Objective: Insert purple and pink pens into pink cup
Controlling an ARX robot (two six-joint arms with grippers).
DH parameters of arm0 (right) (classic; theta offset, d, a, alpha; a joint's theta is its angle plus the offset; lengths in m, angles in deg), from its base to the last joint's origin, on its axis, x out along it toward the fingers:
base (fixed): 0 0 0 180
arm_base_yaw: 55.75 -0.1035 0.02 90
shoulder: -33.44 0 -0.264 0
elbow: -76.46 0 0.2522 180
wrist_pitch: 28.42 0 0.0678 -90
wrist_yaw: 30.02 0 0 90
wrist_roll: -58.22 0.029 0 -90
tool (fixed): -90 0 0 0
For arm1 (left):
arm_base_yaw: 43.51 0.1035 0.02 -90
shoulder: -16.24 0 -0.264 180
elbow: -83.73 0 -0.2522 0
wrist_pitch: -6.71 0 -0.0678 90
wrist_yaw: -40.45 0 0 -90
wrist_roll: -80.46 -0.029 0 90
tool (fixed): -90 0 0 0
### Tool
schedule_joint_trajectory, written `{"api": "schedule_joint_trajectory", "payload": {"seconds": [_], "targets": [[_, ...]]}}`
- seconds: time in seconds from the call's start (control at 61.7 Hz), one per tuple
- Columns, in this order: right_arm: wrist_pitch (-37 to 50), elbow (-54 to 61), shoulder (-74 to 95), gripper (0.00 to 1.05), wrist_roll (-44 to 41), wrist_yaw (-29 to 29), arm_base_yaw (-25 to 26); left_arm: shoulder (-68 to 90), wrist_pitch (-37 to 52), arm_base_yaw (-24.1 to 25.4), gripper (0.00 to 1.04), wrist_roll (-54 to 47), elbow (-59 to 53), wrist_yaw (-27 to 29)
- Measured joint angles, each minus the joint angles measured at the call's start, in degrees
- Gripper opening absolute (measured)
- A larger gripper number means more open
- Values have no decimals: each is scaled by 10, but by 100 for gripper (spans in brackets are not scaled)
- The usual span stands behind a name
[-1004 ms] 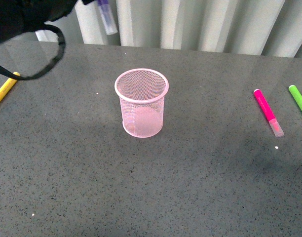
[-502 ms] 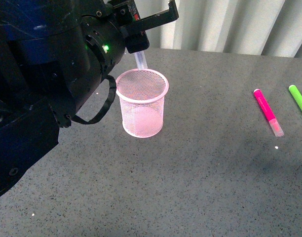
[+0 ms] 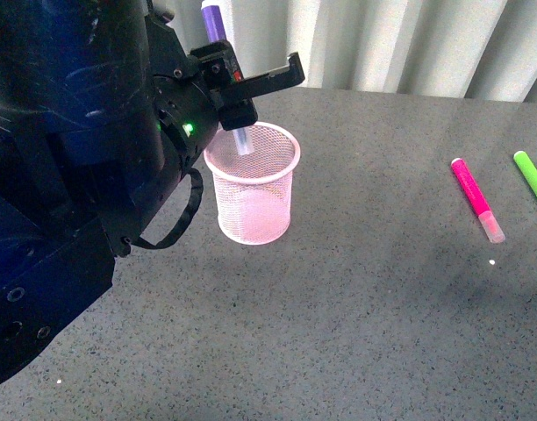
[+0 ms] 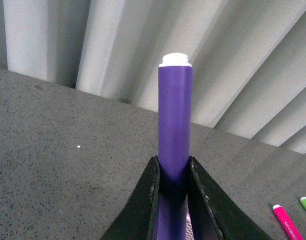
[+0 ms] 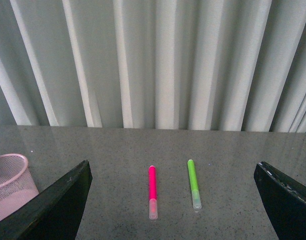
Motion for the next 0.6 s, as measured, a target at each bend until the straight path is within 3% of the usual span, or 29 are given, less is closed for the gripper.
{"api": "schedule_joint_trajectory", "payload": {"seconds": [0.308,0.535,0.599], "targets": [[0,0,0,98,0,0,0,8,-5,-4,15,21,-9,-1],[0,0,0,98,0,0,0,-1,-30,-3,68,52,-33,-23],[0,0,0,98,0,0,0,-13,-38,-1,78,57,-39,-28]]}}
